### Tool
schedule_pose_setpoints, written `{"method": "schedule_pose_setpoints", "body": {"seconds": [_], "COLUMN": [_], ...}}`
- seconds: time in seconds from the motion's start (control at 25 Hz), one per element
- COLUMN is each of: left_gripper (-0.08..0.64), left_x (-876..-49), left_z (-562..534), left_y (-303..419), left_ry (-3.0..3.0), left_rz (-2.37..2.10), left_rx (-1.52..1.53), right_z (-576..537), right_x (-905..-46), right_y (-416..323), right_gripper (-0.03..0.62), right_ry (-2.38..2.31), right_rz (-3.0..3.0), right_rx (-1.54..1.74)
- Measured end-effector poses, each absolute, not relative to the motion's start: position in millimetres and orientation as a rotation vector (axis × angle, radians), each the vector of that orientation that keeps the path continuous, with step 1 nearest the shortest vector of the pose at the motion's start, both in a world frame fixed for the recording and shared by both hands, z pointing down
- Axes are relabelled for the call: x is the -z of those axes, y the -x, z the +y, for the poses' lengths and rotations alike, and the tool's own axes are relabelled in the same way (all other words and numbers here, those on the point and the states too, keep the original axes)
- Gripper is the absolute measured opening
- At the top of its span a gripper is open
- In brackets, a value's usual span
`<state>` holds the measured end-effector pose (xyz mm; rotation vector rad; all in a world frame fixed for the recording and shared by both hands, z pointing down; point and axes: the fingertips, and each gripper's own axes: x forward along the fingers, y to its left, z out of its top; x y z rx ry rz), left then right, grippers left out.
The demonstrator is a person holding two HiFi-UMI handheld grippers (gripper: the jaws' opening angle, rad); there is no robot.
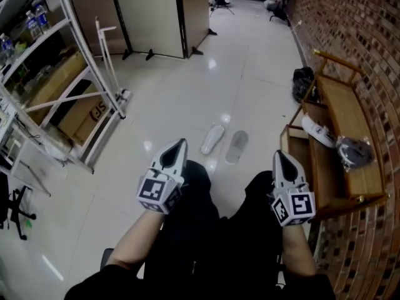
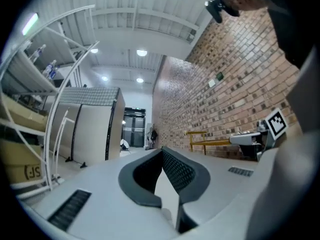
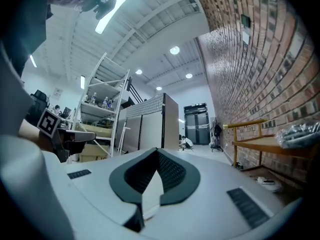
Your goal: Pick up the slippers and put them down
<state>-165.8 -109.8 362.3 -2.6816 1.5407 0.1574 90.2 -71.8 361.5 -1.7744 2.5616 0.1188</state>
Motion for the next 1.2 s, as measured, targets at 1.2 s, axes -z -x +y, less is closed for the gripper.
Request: {"method": "schedule_pose_setpoints", "body": {"seconds": [1.2], "left_gripper": [0.005], "left_x": [-367.6], "left_z": [-95.3], "left_y": [164.8], "left_ry": [2.645], "left_rz": [1.437], "left_rx": [-0.079], "right_z": [-61.0], "right_x": [-364.6], "right_y": [-102.8], "right_gripper": [0.009], "right_ry": [1.826], "right_rz": [2.532], "right_rx": [-0.086]}}
